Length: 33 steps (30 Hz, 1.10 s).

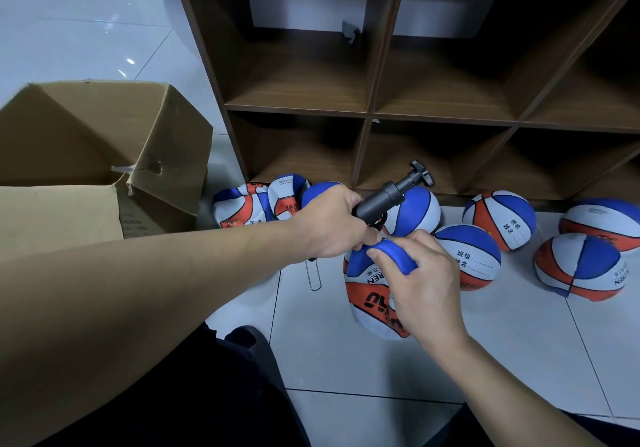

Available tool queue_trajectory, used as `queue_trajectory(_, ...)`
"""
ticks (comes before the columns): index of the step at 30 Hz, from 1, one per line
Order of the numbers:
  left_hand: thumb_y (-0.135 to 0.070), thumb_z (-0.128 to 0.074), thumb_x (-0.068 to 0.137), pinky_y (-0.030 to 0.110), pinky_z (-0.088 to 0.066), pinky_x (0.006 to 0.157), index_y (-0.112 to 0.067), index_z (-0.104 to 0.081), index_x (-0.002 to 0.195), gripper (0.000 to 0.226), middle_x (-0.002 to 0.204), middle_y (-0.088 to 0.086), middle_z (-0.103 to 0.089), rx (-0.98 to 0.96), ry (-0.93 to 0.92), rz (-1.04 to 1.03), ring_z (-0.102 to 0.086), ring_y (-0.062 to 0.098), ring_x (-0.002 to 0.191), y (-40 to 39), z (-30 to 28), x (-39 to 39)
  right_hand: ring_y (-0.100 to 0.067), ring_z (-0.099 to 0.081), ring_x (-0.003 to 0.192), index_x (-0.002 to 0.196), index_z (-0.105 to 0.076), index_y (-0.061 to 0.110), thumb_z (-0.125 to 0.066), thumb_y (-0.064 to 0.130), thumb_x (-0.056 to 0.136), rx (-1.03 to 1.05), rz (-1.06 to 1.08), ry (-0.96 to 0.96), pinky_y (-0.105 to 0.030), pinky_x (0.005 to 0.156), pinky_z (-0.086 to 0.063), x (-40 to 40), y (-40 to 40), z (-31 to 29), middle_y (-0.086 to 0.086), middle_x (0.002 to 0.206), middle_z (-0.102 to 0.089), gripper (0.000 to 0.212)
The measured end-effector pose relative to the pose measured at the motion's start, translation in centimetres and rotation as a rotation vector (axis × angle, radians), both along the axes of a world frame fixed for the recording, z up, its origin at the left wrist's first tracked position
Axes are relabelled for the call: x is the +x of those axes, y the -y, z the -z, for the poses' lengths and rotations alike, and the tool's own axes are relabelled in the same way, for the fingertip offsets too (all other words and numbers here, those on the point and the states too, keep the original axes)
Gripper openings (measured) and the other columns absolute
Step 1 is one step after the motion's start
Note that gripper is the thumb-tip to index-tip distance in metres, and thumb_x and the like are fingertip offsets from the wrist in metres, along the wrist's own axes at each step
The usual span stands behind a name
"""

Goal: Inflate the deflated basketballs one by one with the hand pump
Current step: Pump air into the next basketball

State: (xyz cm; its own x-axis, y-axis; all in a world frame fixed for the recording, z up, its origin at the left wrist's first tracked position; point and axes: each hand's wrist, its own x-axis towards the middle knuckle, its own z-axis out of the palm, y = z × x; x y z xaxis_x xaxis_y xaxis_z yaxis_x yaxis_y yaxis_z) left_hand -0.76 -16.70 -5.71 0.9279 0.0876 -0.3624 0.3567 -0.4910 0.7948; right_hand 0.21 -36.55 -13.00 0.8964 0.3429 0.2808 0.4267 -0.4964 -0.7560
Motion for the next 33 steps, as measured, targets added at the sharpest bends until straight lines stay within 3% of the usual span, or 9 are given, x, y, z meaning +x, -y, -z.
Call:
queue_trajectory(6, -0.024, -0.080, 0.096, 0.025, -0.051, 0.061, -0.014, -0.069, 0.092, 0.015, 0.066, 0.001, -0.071, 0.044, -0.021, 0.016, -0.059, 0.009, 0.053, -0.1, 0.0, 0.8, -0.017, -0.061, 0.079, 0.090, -0.080, 0.024, -0.088, 0.029, 0.089, -0.011, -0.021, -0.003, -0.033, 0.071, -0.049, 0.9, -0.2, -0.2, 0.005, 0.086, -0.061, 0.009)
queue_trajectory(10, -0.046, -0.081, 0.096, 0.023, -0.051, 0.059, -0.011, -0.072, 0.094, 0.036, 0.067, -0.003, -0.074, 0.170, -0.086, 0.161, -0.065, 0.009, 0.056, -1.1, 0.9, 0.9, -0.009, -0.066, 0.090, 0.101, -0.081, 0.025, -0.089, 0.034, 0.087, -0.035, -0.074, -0.130, -0.025, 0.080, -0.051, 2.1, 0.7, 0.9, 0.013, 0.094, -0.068, 0.019)
queue_trajectory(16, -0.033, -0.080, 0.097, 0.030, -0.055, 0.066, -0.020, -0.065, 0.088, 0.022, 0.075, -0.001, -0.074, 0.362, -0.123, 0.291, -0.069, 0.014, 0.062, -3.9, 2.1, 1.1, -0.006, -0.065, 0.101, 0.117, -0.080, 0.025, -0.086, 0.037, 0.091, -0.211, -0.181, -0.242, -0.031, 0.094, -0.054, 3.8, 2.6, 5.3, 0.014, 0.110, -0.068, 0.030)
queue_trajectory(19, -0.035, -0.075, 0.101, 0.022, -0.050, 0.057, -0.023, -0.062, 0.091, 0.020, 0.080, 0.001, -0.075, 0.363, -0.154, 0.292, -0.068, 0.013, 0.063, -3.8, 3.1, 0.8, -0.007, -0.064, 0.103, 0.131, -0.075, 0.021, -0.083, 0.038, 0.094, -0.368, -0.266, -0.278, -0.031, 0.096, -0.051, 4.4, 3.5, 7.3, 0.014, 0.112, -0.066, 0.041)
queue_trajectory(21, -0.037, -0.071, 0.103, 0.017, -0.047, 0.052, -0.021, -0.062, 0.096, 0.020, 0.084, 0.004, -0.076, 0.349, -0.169, 0.292, -0.070, 0.013, 0.065, -3.3, 3.7, 0.6, -0.010, -0.063, 0.103, 0.131, -0.075, 0.023, -0.081, 0.033, 0.096, -0.436, -0.303, -0.309, -0.036, 0.096, -0.052, 4.7, 3.9, 8.4, 0.013, 0.111, -0.065, 0.037)
queue_trajectory(24, -0.038, -0.069, 0.105, 0.022, -0.050, 0.057, -0.020, -0.061, 0.100, 0.020, 0.090, 0.008, -0.076, 0.351, -0.177, 0.315, -0.069, 0.016, 0.067, -2.7, 4.0, 0.5, -0.012, -0.063, 0.105, 0.126, -0.077, 0.030, -0.080, 0.026, 0.095, -0.513, -0.368, -0.309, -0.040, 0.096, -0.053, 4.8, 4.4, 9.8, 0.012, 0.111, -0.068, 0.031)
queue_trajectory(30, -0.043, -0.067, 0.105, 0.029, -0.049, 0.062, -0.019, -0.059, 0.101, 0.025, 0.086, 0.004, -0.072, 0.438, -0.186, 0.368, -0.065, 0.019, 0.070, -2.6, 3.9, 0.3, -0.006, -0.065, 0.105, 0.123, -0.077, 0.035, -0.083, 0.021, 0.092, -0.446, -0.297, -0.383, -0.026, 0.097, -0.051, 4.9, 4.2, 10.2, 0.018, 0.116, -0.072, 0.035)
queue_trajectory(33, -0.031, -0.068, 0.103, 0.030, -0.049, 0.063, -0.020, -0.060, 0.097, 0.015, 0.083, 0.003, -0.069, 0.460, -0.174, 0.401, -0.066, 0.022, 0.073, -2.7, 3.8, 0.4, -0.005, -0.068, 0.103, 0.125, -0.076, 0.033, -0.084, 0.025, 0.092, -0.431, -0.238, -0.439, -0.015, 0.087, -0.049, 5.4, 4.3, 10.0, 0.017, 0.118, -0.072, 0.035)
